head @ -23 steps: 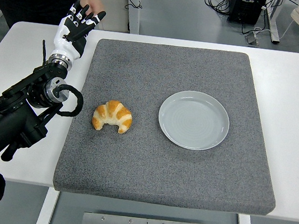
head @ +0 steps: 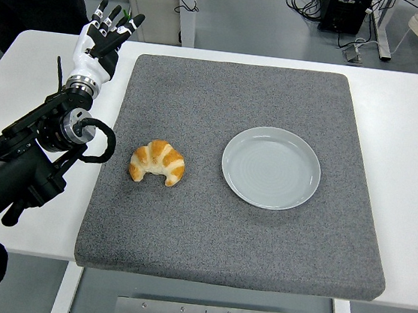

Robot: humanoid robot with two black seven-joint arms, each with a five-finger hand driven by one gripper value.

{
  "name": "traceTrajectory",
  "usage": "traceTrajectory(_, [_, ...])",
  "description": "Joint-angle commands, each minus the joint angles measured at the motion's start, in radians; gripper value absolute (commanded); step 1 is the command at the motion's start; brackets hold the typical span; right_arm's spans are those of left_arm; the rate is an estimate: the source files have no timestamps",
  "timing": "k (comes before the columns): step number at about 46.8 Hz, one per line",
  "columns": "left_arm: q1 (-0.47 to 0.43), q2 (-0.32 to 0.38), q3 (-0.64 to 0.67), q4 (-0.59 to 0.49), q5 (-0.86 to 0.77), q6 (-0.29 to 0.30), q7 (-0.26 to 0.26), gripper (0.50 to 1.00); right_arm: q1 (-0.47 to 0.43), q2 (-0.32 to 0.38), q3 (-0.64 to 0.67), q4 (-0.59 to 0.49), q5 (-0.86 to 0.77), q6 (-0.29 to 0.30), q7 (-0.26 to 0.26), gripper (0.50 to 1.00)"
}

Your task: Place the bread on the plate

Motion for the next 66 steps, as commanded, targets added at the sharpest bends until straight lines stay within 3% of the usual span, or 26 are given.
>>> traceTrajectory(1, [-0.003,0.002,0.002,0.0,0.001,-0.001,0.009,0.966,0.0,0.0,0.0,0.0,0.0,-0.001,0.0,1.0])
traceTrajectory(17, [-0.009,0.067,0.061,-0.026,0.018,0.001,0.012,0.966,0.001,0.0,0.0,0.0,0.0,-0.001,0.0,1.0])
traceTrajectory(24, [-0.006,0.115,0.129,-0.102,0.02,0.005,0.013,0.965,0.0,0.0,0.0,0.0,0.0,-0.001,0.0,1.0])
traceTrajectory(41, [-0.021,0.278,0.305,-0.306,0.101,0.129,0.033,0.963,0.0,0.0,0.0,0.0,0.0,-0.001,0.0,1.0])
traceTrajectory(47, [-0.018,0.325,0.337,-0.372,0.159,0.132,0.093,0.961,0.0,0.0,0.0,0.0,0.0,-0.001,0.0,1.0])
traceTrajectory(54, [-0.041,0.417,0.428,-0.486,0.256,0.172,0.208,0.96,0.0,0.0,0.0,0.0,0.0,-0.001,0.0,1.0])
traceTrajectory(66, [-0.041,0.498,0.431,-0.644,0.422,0.198,0.318,0.961,0.0,0.0,0.0,0.0,0.0,-0.001,0.0,1.0])
